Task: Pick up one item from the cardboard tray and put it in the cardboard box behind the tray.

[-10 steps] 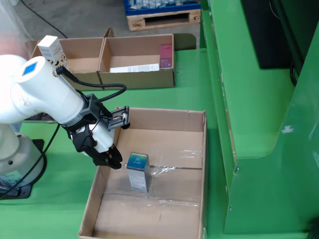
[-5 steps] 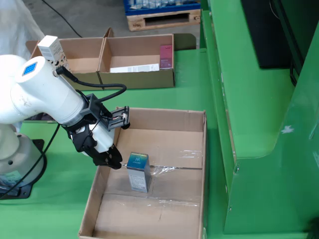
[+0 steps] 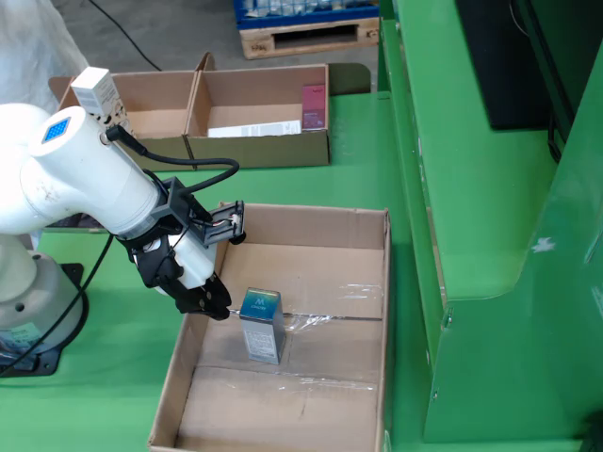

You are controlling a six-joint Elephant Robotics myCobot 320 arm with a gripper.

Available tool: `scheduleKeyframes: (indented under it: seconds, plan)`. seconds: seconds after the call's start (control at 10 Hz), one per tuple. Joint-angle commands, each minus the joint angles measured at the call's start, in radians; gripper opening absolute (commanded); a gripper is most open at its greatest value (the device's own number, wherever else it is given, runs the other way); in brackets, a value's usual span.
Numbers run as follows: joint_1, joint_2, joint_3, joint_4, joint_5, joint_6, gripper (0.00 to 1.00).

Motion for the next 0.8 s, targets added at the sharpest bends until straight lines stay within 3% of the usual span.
scheduleKeyframes:
  seconds: [0.0,0.7]
  plan:
    - [-0.005,0.019,0.032,0.012,0.000,-0.006,0.10]
    - [-0.005,0.019,0.032,0.012,0.000,-0.006,0.80]
